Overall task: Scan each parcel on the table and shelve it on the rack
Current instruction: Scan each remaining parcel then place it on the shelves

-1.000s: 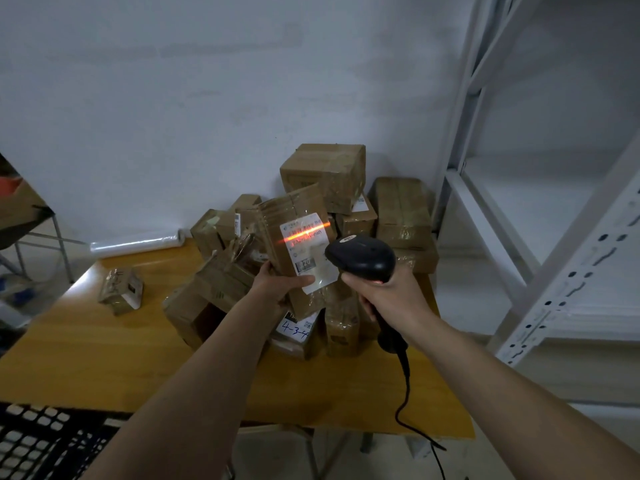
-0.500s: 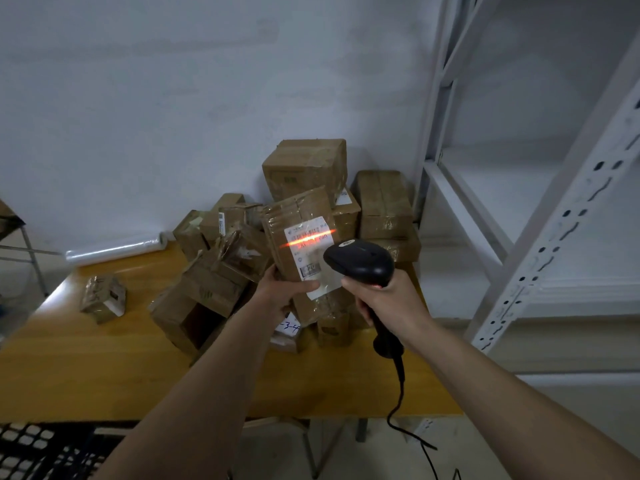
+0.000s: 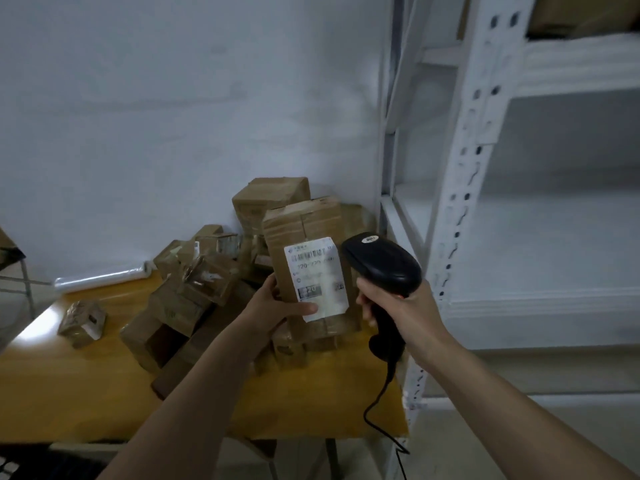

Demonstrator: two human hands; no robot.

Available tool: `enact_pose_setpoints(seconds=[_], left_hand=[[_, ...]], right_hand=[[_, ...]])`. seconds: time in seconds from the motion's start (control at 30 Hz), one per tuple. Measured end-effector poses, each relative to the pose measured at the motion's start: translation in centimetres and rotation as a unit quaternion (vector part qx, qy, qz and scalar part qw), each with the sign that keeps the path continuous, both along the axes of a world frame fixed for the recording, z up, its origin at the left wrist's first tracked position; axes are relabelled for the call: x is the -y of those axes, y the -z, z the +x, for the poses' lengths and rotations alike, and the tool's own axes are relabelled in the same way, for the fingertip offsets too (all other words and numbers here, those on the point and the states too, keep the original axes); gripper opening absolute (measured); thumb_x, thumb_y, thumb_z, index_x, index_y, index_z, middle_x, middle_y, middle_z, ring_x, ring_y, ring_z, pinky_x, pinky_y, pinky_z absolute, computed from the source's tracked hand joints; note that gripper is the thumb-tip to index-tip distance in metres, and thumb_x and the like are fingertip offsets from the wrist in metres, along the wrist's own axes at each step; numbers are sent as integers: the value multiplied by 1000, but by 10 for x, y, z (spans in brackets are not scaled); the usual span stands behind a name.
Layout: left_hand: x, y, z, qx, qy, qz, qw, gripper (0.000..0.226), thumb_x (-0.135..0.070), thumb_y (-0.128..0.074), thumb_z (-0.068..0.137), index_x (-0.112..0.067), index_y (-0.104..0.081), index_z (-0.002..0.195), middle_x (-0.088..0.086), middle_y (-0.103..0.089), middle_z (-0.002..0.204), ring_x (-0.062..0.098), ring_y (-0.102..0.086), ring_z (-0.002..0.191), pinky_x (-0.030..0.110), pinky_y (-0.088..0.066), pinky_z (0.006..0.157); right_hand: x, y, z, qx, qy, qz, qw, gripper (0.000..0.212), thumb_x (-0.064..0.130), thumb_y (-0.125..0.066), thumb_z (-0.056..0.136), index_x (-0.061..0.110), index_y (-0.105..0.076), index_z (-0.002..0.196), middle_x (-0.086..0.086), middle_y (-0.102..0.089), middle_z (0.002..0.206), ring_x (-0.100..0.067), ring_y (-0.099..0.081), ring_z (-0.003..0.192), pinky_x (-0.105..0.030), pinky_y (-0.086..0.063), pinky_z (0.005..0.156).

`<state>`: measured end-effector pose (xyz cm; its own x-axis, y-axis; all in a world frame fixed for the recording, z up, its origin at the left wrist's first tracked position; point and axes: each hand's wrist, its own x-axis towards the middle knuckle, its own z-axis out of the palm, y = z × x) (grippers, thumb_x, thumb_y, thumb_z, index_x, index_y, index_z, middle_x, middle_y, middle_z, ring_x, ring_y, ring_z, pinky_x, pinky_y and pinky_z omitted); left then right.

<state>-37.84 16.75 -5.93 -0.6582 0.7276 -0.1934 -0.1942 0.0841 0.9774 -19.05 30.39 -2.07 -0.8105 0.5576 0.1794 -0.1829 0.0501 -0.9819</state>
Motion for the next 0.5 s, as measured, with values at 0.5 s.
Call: enact_pose_setpoints(seconds=[0.5], left_hand=[[-103,-77,171,-120,89,76,986,79,3,-80,69,-14,-44,137,11,-67,123,31,-66,110,39,-58,80]], right_hand=[[-122,-53,170,-108,106,-84,985,8,15,-72,84,10,-68,80,-8,-63,64,-18,-58,56,-32,-51,63]])
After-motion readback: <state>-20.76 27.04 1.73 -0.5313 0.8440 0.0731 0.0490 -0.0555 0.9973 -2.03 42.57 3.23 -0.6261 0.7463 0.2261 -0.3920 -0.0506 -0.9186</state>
